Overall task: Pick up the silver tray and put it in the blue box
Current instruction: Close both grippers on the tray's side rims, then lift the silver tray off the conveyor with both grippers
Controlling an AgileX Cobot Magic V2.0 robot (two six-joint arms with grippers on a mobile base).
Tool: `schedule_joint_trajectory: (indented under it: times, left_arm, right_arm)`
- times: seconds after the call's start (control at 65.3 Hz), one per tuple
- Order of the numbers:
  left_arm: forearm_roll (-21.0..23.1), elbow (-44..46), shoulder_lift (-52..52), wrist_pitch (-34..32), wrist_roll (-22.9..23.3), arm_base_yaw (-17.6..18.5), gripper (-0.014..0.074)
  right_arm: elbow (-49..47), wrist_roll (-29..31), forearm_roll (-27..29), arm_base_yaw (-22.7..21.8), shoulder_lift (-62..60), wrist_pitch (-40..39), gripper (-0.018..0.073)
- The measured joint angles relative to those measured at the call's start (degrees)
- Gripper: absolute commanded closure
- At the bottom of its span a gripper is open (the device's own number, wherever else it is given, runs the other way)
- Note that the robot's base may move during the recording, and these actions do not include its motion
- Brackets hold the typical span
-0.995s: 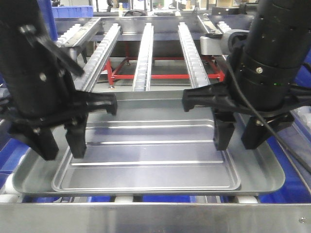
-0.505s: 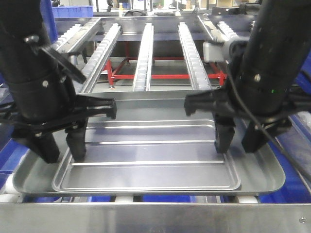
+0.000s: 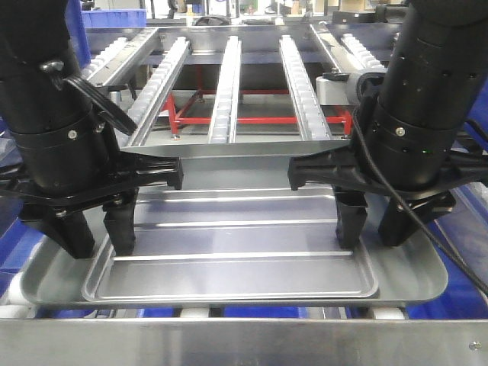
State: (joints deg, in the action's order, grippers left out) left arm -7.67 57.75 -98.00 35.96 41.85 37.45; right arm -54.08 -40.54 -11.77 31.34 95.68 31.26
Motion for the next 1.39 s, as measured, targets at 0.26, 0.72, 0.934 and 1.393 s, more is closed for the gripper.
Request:
schedule_joint_trajectory:
  times: [0.26, 0.72, 0.934, 1.393]
  left_arm:
    - [0.28, 0.0, 0.0, -0.23, 0.0, 0.0, 0.0593]
    - [0.81, 0.0, 0.0, -0.25, 0.0, 0.0, 0.07]
    - [1.26, 0.85, 0.32, 0.9, 0.0, 0.0, 0.07]
    - [-1.29, 2.08, 19.78, 15.31, 4.45, 4.95, 0.07]
  right_arm:
    - [0.0, 0.0, 0.27, 0.0, 0.09, -0.27, 0.0374]
    - [-0.13, 0.0, 0.52, 0.22, 0.09, -0.65, 0.051]
    - [-1.55, 0.0, 0.62, 0.22, -0.16, 1.32, 0.0501]
    - [-1.74, -6.47, -0.16, 7.58, -18.02, 13.09, 0.0501]
